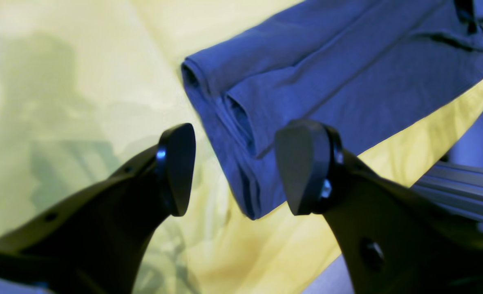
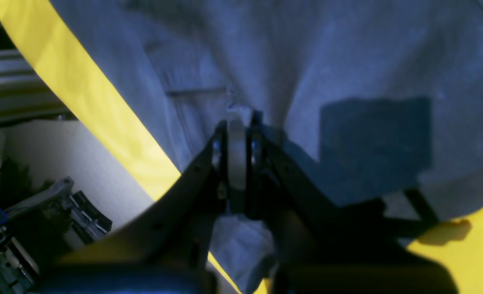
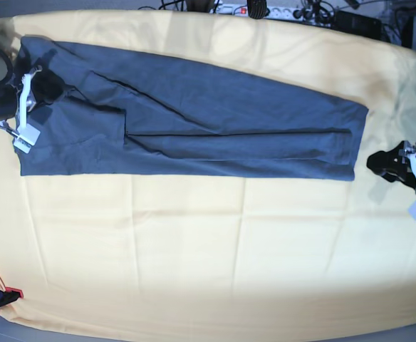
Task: Fold the T-shirt properly
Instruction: 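Open the left gripper, move it to the shirt's hem end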
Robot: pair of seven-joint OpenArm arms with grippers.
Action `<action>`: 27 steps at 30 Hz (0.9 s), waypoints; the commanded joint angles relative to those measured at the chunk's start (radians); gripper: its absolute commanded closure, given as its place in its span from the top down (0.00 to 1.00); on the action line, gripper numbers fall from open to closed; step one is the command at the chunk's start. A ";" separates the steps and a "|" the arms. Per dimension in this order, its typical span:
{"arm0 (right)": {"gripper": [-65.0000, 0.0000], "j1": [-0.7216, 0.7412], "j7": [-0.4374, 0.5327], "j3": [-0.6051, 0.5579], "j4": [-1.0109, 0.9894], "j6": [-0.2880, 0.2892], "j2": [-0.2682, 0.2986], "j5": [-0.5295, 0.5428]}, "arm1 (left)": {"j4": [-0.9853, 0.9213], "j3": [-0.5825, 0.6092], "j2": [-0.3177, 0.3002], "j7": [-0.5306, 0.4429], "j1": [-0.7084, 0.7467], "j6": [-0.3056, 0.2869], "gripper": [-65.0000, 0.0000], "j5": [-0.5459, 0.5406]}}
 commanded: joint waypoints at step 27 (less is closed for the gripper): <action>0.00 0.058 0.248 0.016 -0.017 0.005 -0.090 -0.278 | -0.010 -0.319 -0.106 -0.055 -0.030 0.023 0.57 0.040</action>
